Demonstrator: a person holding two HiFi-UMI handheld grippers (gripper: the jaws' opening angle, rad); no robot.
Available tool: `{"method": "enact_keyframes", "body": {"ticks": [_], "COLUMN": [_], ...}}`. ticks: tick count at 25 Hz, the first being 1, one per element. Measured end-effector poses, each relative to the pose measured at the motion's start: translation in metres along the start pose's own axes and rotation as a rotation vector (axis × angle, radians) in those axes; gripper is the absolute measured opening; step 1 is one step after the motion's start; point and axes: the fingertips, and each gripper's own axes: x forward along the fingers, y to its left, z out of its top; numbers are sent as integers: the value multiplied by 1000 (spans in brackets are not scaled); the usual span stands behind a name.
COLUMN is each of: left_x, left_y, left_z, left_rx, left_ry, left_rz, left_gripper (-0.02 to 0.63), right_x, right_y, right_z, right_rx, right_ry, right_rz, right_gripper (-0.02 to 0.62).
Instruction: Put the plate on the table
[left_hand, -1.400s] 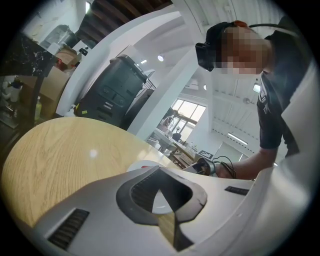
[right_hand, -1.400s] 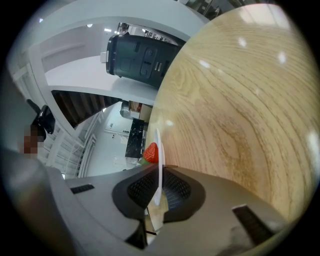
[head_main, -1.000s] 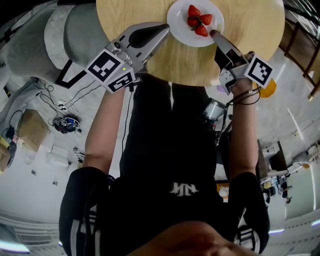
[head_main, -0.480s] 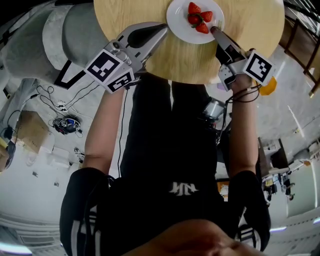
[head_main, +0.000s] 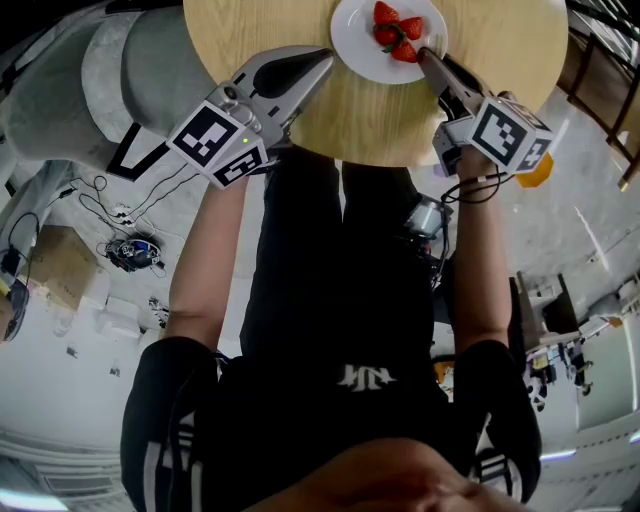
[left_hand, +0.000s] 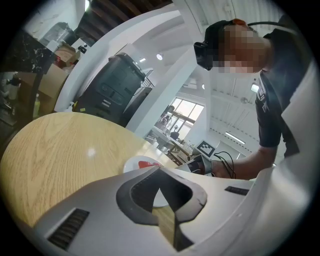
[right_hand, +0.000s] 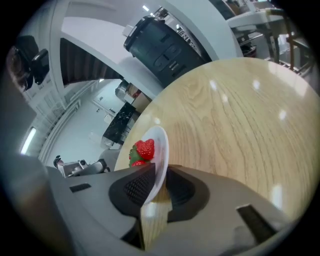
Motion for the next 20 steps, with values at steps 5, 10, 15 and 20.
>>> {"method": "enact_keyframes", "body": {"ticks": [5, 10, 15, 20], "left_x": [3, 3, 6, 5], "left_y": [-4, -6, -8, -9], "left_z": [-1, -3, -8, -9], "left_rx": [4, 3, 2, 3], "left_ry": [-2, -2, 6, 11], "left_rz": [-11, -17, -22, -30], "left_gripper": [11, 11, 11, 11], "right_x": [-1, -2, -1, -3], "right_y": [-1, -5, -4, -4], "right_z": [1, 0, 3, 5], "right_rx": [-75, -173, -273, -335], "right_ry": [-1, 5, 14, 17], "right_rz": [-58, -128, -174, -217], "right_gripper": [91, 109, 117, 122]}}
